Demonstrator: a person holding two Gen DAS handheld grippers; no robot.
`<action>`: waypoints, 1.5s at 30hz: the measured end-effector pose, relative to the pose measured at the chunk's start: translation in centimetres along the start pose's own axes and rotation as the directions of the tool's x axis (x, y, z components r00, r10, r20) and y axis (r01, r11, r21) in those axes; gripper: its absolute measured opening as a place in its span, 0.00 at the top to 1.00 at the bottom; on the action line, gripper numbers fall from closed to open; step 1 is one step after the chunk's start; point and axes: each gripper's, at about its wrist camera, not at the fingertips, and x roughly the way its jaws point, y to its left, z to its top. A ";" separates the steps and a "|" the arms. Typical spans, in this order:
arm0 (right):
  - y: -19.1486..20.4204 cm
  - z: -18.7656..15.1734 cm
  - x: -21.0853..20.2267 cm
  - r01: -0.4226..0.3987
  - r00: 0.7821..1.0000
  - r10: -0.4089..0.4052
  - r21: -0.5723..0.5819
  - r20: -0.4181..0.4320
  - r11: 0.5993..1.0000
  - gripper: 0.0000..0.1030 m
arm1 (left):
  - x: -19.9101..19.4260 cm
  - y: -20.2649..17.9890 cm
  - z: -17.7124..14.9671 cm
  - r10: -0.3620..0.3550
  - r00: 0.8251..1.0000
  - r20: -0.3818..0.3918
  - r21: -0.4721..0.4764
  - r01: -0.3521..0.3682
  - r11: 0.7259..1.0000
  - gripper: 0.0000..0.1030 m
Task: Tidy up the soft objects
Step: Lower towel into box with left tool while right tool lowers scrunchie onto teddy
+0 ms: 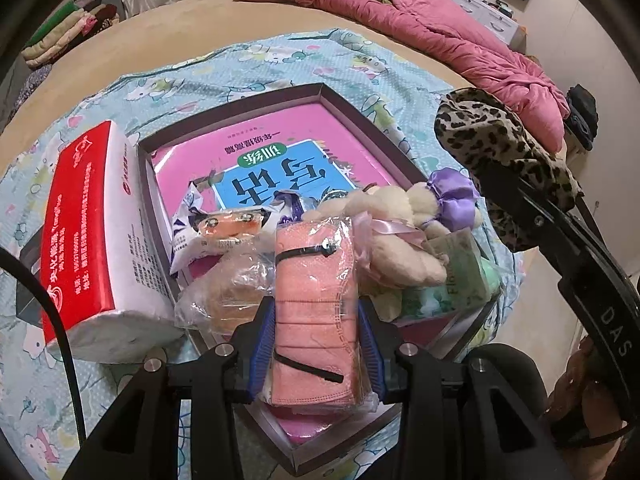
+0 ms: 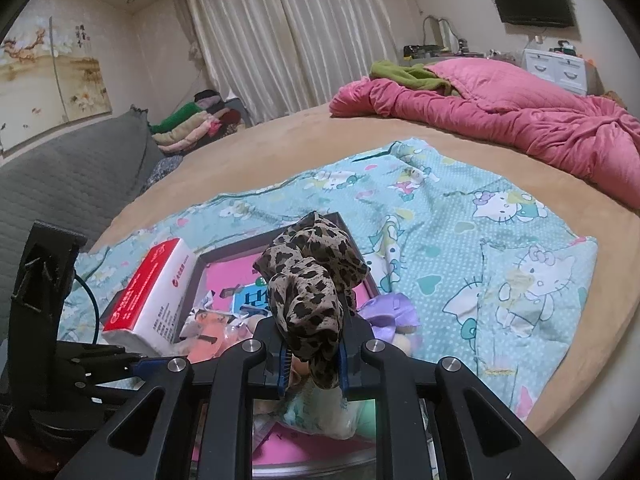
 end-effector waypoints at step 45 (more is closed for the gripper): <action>1.3 -1.2 4.8 -0.036 0.993 0.034 -0.018 -0.112 0.999 0.62 | 0.7 1.3 -0.1 -0.020 1.000 0.004 -0.055 0.020 0.998 0.61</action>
